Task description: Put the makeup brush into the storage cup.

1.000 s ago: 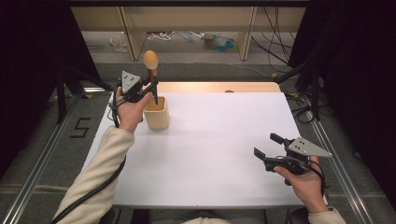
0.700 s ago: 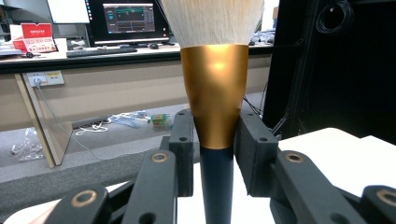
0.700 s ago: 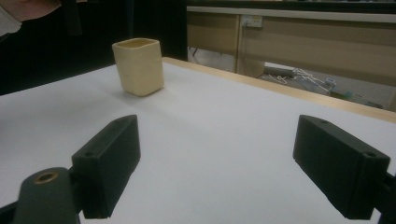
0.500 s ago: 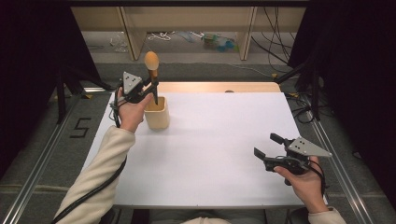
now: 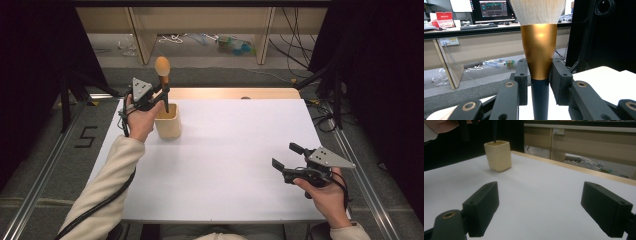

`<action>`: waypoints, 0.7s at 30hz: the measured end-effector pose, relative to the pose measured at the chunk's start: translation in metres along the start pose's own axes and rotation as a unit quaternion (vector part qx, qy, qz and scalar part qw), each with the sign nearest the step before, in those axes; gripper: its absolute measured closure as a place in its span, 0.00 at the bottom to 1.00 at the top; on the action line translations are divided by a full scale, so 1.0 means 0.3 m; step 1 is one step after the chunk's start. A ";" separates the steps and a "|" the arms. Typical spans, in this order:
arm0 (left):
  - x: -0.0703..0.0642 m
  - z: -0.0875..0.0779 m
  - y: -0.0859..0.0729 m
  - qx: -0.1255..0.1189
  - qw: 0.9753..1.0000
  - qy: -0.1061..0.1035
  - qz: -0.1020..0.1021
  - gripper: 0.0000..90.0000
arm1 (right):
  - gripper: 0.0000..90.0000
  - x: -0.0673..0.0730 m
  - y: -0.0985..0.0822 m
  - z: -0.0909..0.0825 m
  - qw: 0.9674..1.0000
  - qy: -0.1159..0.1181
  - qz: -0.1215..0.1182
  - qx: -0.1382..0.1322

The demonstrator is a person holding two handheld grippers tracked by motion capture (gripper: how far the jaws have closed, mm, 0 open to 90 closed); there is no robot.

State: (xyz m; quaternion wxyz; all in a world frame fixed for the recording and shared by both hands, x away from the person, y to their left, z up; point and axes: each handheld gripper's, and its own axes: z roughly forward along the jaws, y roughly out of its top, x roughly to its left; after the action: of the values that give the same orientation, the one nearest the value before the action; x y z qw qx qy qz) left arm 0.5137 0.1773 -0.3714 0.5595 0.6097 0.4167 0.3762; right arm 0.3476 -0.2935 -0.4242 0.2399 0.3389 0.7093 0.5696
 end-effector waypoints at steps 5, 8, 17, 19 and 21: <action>0.003 0.003 -0.006 0.002 1.000 0.001 -0.003 0.77 | 0.18 0.000 0.000 0.000 1.000 0.000 0.000 0.000; 0.006 0.003 -0.008 0.003 1.000 0.003 0.000 0.77 | 0.18 0.000 0.000 0.000 1.000 0.001 0.000 0.000; 0.013 0.008 -0.016 0.000 1.000 0.004 0.010 0.77 | 0.18 0.000 0.000 0.000 1.000 0.000 0.000 0.000; 0.013 0.008 -0.018 0.001 1.000 0.004 0.011 0.77 | 0.18 0.000 0.000 0.000 1.000 0.000 0.000 0.000; 0.011 0.010 -0.021 0.002 1.000 0.005 0.010 0.77 | 0.18 0.000 0.000 0.000 1.000 0.000 0.000 0.000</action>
State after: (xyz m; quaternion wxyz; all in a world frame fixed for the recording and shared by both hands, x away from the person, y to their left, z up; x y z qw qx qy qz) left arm 0.5171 0.1794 -0.3780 0.5522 0.6132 0.4144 0.3839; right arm 0.3476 -0.2936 -0.4242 0.2401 0.3390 0.7094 0.5694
